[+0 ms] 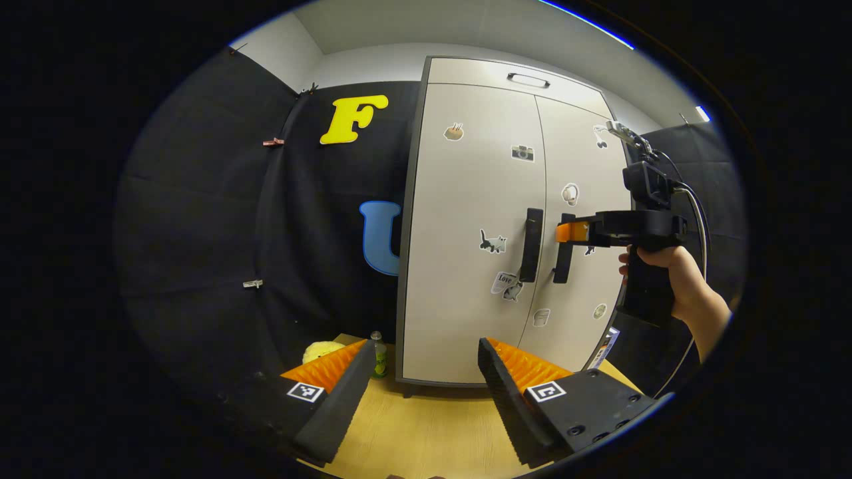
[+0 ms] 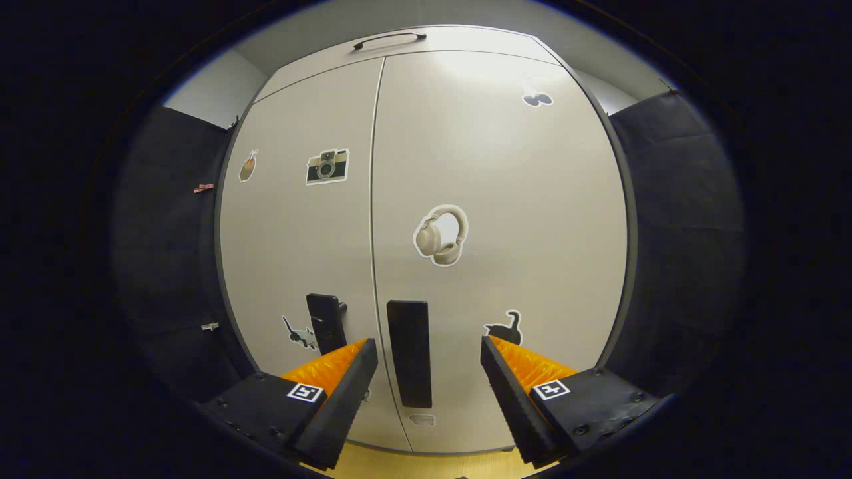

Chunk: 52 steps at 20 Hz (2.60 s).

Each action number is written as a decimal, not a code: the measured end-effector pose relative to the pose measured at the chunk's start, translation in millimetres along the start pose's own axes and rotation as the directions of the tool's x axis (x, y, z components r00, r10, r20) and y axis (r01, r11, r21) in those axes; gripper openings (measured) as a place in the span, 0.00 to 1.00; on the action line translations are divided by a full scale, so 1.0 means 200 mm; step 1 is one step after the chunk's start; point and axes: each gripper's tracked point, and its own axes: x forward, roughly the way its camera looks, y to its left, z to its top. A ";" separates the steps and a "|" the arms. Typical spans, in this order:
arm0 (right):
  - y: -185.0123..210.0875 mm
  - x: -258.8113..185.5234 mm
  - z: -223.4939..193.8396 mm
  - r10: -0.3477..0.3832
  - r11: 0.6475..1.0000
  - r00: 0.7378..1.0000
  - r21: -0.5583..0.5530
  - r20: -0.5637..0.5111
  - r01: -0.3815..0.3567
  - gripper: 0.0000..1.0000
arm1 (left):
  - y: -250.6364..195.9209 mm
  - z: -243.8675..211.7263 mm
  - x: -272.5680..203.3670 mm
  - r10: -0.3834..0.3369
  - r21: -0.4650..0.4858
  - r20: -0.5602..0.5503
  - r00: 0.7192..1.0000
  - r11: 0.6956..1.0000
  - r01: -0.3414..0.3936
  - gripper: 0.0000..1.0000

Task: Open the right door of the double-door shoe cabinet with the right hand, and open the left door with the left hand.

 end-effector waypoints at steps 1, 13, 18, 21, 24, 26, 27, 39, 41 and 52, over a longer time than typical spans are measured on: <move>0.01 0.02 -0.01 0.003 1.000 1.000 0.002 -0.005 -0.003 0.98 | 0.01 -0.01 0.01 0.001 0.001 -0.007 1.000 1.000 -0.001 0.95; 0.05 0.12 -0.09 -0.003 1.000 0.998 0.019 -0.063 0.005 0.37 | 0.02 -0.05 -0.02 -0.027 -0.011 -0.033 0.999 1.000 0.026 0.95; 0.05 0.12 -0.09 0.003 0.999 0.996 0.049 -0.084 0.001 0.30 | 0.01 -0.07 -0.06 -0.039 -0.008 -0.032 0.999 0.999 0.038 0.95; 0.05 0.12 -0.10 0.009 1.000 0.996 0.029 -0.093 -0.007 0.26 | 0.01 -0.08 -0.09 -0.054 -0.002 -0.034 0.998 0.999 0.054 0.95; 0.05 0.12 -0.11 0.021 0.999 0.995 0.033 -0.095 -0.018 0.17 | 0.02 -0.07 -0.12 -0.064 0.013 -0.028 0.998 0.998 0.064 0.95; 0.05 0.10 -0.10 0.029 0.999 0.994 0.033 -0.107 -0.025 0.12 | 0.03 -0.06 -0.13 -0.069 0.017 -0.020 0.997 0.997 0.069 0.95; 0.05 0.09 -0.10 0.032 0.999 0.993 0.037 -0.111 -0.028 0.12 | 0.04 -0.06 -0.14 -0.073 0.016 -0.018 0.997 0.997 0.073 0.95; -0.07 -0.26 -0.09 0.021 0.998 0.996 0.061 -0.082 -0.016 0.12 | -0.01 0.00 -0.16 -0.177 -0.003 -0.005 0.984 0.984 0.177 0.95; -0.10 -0.31 -0.09 0.012 0.998 0.997 0.062 -0.074 -0.007 0.12 | -0.02 0.00 -0.16 -0.196 0.005 -0.003 0.981 0.981 0.196 0.95; -0.30 -0.50 -0.06 0.078 0.997 0.994 0.033 -0.081 -0.076 0.12 | -0.21 0.02 -0.23 -0.093 0.023 0.003 0.996 0.995 0.093 0.95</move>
